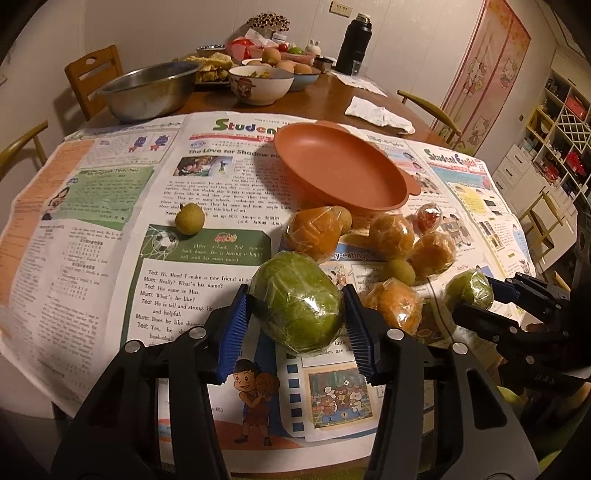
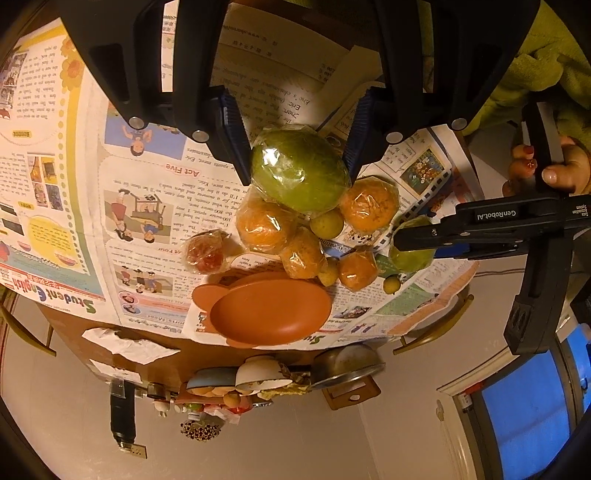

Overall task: Organize fruits
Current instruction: 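Lift the green fruit with the left tool toward the orange plate while the right tool carries its green fruit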

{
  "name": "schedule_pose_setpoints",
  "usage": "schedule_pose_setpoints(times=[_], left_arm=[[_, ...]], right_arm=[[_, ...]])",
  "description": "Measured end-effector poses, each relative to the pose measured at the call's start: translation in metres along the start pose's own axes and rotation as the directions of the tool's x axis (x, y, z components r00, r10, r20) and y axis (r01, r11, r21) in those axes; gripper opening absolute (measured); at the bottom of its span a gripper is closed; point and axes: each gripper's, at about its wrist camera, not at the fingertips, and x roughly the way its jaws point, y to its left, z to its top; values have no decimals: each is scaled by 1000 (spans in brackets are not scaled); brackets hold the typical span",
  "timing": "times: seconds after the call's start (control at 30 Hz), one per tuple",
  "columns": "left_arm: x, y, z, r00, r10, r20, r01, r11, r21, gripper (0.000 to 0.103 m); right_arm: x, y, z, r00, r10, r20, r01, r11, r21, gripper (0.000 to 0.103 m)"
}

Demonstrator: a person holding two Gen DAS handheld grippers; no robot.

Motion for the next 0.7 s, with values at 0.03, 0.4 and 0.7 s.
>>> schedule_pose_setpoints(times=[0.03, 0.4, 0.7], left_arm=[[-1, 0, 1, 1000, -2, 4, 2, 1000, 1, 41], [-12, -5, 20, 999, 6, 53, -8, 1000, 23, 41], [-9, -9, 45, 997, 10, 82, -15, 999, 50, 41]], right_arm=[[-1, 0, 0, 1000, 0, 3, 0, 1000, 1, 47], [-21, -7, 19, 997, -4, 71, 5, 1000, -5, 47], [-19, -12, 50, 992, -10, 122, 16, 999, -44, 47]])
